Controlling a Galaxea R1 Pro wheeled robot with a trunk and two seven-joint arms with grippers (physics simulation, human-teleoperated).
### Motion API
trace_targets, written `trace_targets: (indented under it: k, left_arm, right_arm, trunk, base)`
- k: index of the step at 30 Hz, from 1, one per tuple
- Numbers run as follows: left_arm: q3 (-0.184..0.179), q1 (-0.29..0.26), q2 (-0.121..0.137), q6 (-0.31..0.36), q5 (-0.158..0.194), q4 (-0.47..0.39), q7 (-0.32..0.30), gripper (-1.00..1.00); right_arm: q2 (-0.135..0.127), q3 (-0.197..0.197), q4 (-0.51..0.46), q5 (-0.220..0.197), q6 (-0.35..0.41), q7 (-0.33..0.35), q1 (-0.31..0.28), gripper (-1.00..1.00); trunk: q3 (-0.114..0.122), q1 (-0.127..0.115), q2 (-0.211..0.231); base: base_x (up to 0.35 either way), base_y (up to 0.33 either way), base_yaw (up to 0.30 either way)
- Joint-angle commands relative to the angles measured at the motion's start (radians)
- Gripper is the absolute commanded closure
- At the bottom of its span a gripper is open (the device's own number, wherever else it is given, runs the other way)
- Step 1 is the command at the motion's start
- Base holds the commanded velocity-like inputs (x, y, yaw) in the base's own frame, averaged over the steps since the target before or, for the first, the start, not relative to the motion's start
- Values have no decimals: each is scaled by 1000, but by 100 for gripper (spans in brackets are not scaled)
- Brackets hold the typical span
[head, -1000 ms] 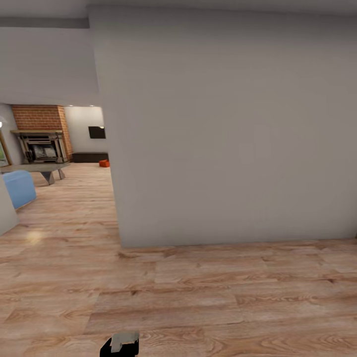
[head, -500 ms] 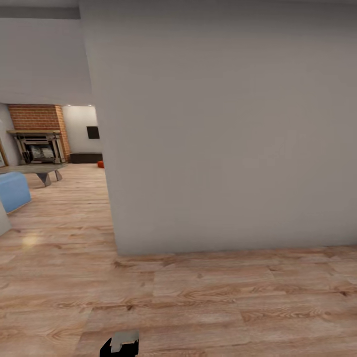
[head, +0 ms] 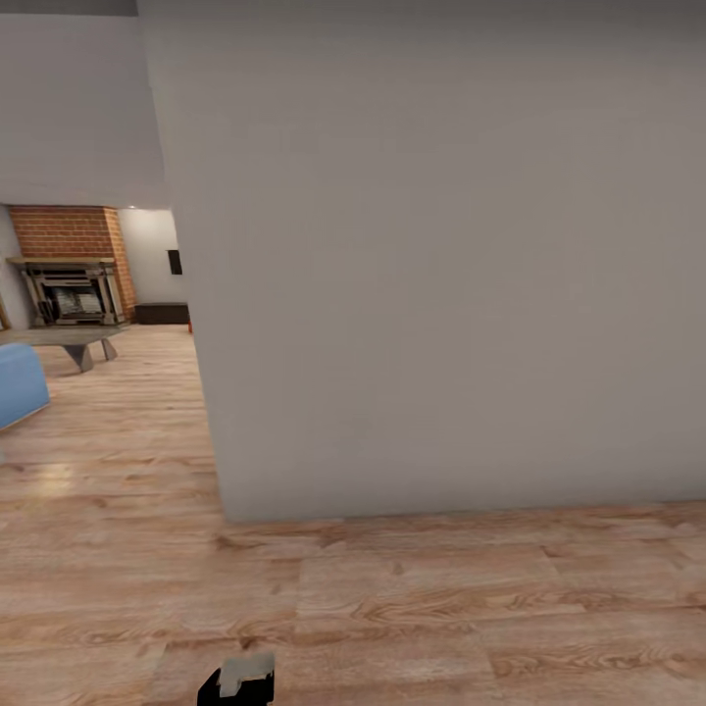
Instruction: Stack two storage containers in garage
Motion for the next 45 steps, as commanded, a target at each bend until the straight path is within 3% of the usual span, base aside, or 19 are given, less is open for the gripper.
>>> trace_targets:
  k: [1, 9, 24, 36, 45]
  left_arm:
    - [-9, -1, 1, -4, 10, 1, 6, -100]
    - [-10, -1, -1, -4, 10, 1, 6, -100]
    - [-10, -1, -1, -5, 10, 1, 6, -100]
    - [-12, -1, -3, -5, 8, -1, 6, -100]
    - [-12, 0, -6, -5, 8, 1, 7, -100]
  right_arm:
    - [0, 8, -1, 4, -2, -9, -1, -100]
    - [-1, 8, -8, 4, -3, -13, -5, -100]
    - [1, 17, -66, 11, -7, -8, -69, -100]
    - [10, 21, -117, 12, -5, -11, -245, -100]
    - [10, 22, -114, 6, -7, -13, -256, -100]
  trunk:
    - [-1, 1, -1]
    - [-1, 1, -1]
    - [-1, 1, -1]
    - [-1, 1, -1]
    - [-1, 1, -1]
  base:
    - [340, 0, 0]
    - [339, 0, 146]
    - [325, 0, 294]
    - [40, 0, 300]
    - [0, 98, 300]
